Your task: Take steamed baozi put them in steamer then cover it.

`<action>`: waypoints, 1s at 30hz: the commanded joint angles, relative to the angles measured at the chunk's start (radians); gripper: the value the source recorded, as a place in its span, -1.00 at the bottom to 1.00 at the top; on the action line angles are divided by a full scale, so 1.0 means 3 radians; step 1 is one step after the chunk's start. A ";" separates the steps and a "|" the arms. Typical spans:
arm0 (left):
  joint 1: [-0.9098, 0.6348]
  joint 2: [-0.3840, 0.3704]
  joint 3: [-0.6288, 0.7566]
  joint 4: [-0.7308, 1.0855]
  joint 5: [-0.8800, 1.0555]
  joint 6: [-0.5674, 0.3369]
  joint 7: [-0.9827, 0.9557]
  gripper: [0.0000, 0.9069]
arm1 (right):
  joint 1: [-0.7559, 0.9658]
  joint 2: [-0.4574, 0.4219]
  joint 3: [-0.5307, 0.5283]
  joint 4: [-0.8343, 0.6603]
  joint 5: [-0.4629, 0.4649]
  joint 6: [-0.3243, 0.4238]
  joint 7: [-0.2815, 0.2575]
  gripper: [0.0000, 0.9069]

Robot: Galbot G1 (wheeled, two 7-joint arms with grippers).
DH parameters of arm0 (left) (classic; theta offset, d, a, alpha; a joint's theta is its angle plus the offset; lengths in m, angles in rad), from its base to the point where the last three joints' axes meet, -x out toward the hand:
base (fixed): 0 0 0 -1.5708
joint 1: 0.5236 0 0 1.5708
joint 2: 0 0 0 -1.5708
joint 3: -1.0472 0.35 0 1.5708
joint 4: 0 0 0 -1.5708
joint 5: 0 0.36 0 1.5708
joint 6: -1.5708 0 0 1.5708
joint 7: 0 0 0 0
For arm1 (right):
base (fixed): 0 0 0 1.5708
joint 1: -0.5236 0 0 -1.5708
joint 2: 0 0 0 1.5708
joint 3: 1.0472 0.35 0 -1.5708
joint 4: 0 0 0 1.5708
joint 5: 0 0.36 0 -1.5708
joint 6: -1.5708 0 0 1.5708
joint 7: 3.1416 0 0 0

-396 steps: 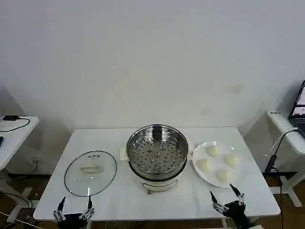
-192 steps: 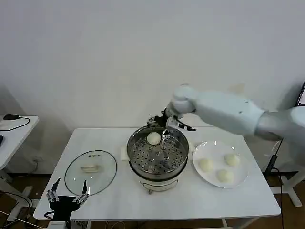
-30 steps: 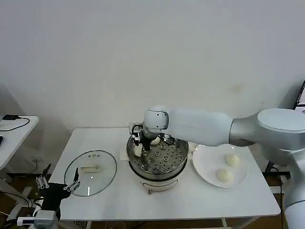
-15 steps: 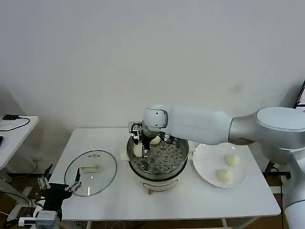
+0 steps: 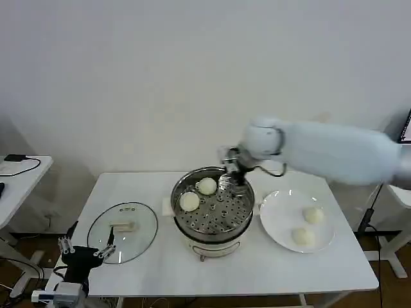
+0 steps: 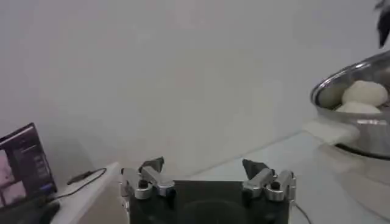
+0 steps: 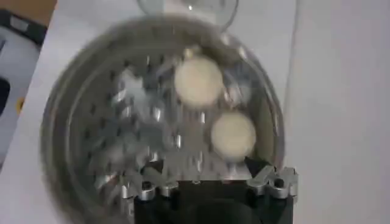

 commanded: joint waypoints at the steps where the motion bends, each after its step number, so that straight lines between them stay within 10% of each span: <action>1: -0.0006 0.0036 0.0044 0.0004 0.0000 0.0005 0.0001 1.00 | 0.0185 -0.1180 0.0029 0.0350 -0.0567 0.0571 -0.0379 1.00; 12: 0.0004 0.0044 0.0127 0.0028 0.0039 -0.0002 0.0003 1.00 | -0.0271 -0.1756 0.0174 0.0242 -0.1282 0.1311 -0.0655 1.00; 19: 0.0042 0.0028 0.0116 0.0037 0.0065 -0.0009 0.0002 1.00 | -0.1888 -0.1705 0.1596 0.0108 -0.1642 0.1585 -0.0561 1.00; 30: 0.0110 0.0004 0.0050 0.0022 0.0115 -0.0003 0.0029 1.00 | -0.3092 -0.1293 0.2576 -0.0352 -0.2080 0.1704 -0.0527 1.00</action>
